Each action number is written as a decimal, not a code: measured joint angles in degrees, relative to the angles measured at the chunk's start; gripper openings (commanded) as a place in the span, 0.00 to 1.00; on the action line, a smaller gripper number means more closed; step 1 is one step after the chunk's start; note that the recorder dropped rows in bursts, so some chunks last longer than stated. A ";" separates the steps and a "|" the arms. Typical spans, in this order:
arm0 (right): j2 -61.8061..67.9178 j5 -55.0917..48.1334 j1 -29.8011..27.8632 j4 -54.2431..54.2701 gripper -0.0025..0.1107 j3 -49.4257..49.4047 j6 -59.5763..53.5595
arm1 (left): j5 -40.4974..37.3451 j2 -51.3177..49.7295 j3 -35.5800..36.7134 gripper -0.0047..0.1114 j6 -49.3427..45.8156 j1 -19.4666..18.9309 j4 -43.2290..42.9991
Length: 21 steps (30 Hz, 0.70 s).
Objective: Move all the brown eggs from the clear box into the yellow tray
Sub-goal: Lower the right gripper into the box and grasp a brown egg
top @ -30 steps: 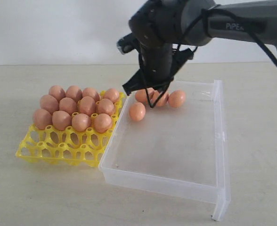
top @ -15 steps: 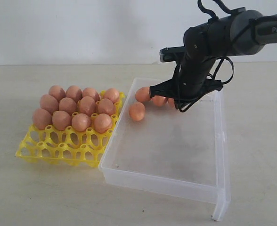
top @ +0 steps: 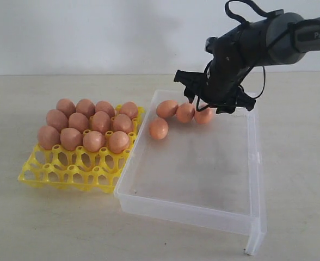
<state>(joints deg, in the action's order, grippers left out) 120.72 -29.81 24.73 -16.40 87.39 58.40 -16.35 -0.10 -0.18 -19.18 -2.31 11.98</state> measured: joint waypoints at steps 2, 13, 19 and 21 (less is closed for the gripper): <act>0.38 1.19 0.00 0.00 0.58 0.00 3.62 | 0.00 0.00 0.00 0.00 0.00 0.00 0.00; 2.12 2.53 0.00 0.00 0.58 -0.08 10.94 | 0.00 0.00 0.00 0.00 0.00 0.00 0.00; 3.17 2.78 0.00 -0.22 0.58 -0.08 13.48 | 0.00 0.00 0.00 0.00 0.00 0.00 0.00; 3.42 3.90 0.00 -0.22 0.58 -0.08 14.19 | 0.00 0.00 0.00 0.00 0.00 0.00 0.00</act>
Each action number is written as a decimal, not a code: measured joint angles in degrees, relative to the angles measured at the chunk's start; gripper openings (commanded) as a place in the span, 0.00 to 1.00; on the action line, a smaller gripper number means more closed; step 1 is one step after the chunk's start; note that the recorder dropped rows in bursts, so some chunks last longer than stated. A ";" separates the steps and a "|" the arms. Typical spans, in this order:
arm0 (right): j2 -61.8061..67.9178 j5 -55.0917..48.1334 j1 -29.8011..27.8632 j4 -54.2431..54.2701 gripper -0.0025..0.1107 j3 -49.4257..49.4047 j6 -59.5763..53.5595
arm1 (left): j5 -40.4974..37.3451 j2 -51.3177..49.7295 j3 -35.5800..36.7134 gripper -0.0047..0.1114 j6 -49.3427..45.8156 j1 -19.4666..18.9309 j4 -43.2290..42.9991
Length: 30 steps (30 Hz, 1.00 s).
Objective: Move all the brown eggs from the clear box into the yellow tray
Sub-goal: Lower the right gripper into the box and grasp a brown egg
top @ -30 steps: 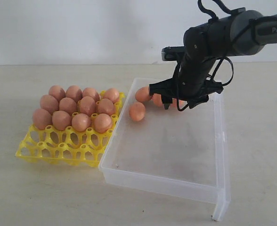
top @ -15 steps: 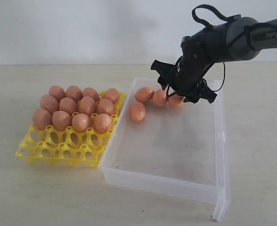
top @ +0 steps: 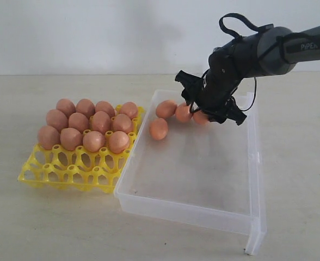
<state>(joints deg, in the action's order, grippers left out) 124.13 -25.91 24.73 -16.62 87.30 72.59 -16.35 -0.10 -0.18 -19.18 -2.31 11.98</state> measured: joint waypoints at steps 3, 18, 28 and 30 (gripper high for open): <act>0.68 1.53 -0.14 0.00 0.56 0.00 0.91 | 0.00 0.00 0.00 0.00 0.00 0.00 0.00; 2.16 1.31 -1.21 -0.34 0.23 0.00 -1.93 | 0.00 0.00 0.00 0.00 0.00 0.00 0.00; 2.16 1.12 -1.21 -0.34 0.02 0.00 -7.91 | 0.00 0.00 0.00 0.00 0.00 0.00 0.00; 2.02 -0.24 -1.10 -0.83 0.02 0.00 -10.48 | 0.00 0.00 0.00 0.00 0.00 0.00 0.00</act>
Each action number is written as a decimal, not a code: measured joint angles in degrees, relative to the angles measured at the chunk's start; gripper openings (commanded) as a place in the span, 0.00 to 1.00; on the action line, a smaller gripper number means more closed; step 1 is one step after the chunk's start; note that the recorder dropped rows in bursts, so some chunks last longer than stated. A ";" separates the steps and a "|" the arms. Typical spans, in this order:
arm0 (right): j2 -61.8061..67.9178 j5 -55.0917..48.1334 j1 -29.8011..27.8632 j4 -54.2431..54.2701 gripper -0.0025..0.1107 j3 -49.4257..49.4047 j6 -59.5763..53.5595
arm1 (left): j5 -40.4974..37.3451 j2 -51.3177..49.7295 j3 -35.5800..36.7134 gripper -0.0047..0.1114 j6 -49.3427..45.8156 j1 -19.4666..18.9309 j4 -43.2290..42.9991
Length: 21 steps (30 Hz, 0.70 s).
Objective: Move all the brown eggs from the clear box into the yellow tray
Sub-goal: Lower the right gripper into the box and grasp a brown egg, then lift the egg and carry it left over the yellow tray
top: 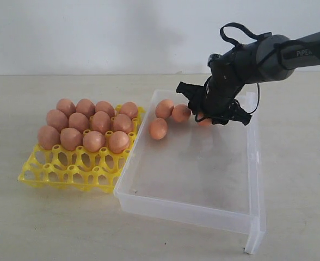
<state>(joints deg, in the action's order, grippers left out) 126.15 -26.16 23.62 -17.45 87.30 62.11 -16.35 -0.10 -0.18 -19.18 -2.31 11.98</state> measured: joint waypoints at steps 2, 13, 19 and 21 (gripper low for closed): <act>-0.76 -2.32 0.61 -2.77 0.02 -0.44 -1.23 | 0.00 0.00 0.00 0.00 0.00 0.00 0.00; -17.69 14.10 2.04 -14.88 0.02 -21.94 -0.25 | 0.00 0.00 0.00 0.00 0.00 0.00 0.00; -28.15 43.95 2.67 -15.58 0.02 -36.73 -0.51 | 0.00 0.00 0.00 0.00 0.00 0.00 0.00; -29.34 52.44 2.67 -17.38 0.02 -39.44 -0.60 | 0.00 0.00 0.00 0.00 0.00 0.00 0.00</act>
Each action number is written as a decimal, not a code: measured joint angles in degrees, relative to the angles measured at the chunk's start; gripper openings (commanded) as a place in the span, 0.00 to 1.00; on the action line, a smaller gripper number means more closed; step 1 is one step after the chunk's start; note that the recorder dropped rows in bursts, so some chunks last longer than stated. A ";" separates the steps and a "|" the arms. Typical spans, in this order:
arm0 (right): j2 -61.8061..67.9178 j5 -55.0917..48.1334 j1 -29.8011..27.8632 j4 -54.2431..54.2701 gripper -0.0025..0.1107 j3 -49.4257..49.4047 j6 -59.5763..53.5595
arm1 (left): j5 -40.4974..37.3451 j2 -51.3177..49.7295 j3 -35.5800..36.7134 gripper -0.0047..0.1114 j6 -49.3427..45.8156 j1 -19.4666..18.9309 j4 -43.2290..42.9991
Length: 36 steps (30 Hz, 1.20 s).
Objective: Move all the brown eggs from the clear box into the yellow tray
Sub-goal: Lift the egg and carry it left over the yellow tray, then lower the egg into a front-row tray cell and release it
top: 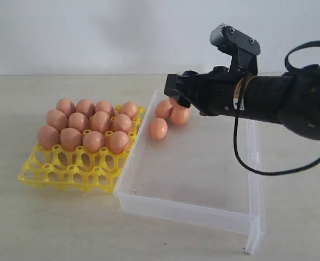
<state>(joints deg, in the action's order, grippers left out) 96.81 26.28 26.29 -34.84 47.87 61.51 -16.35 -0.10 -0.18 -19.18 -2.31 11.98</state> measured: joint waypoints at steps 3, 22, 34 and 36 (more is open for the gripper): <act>-0.23 8.70 0.00 -6.47 0.02 -2.10 -0.93 | 0.00 0.00 0.00 0.00 0.00 0.00 0.00; 10.42 24.21 5.37 -17.56 0.02 17.08 -12.36 | 0.00 0.00 0.00 0.00 0.00 0.00 0.00; 28.17 24.39 15.03 -16.85 0.02 28.48 -6.04 | 0.00 0.00 0.00 0.00 0.00 0.00 0.00; 29.71 24.19 16.11 -16.85 0.02 30.31 -5.56 | 0.00 0.00 0.00 0.00 0.00 0.00 0.00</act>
<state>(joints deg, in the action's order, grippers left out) 126.53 50.48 42.40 -51.69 78.18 55.95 -16.35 -0.10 -0.18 -19.18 -2.31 11.98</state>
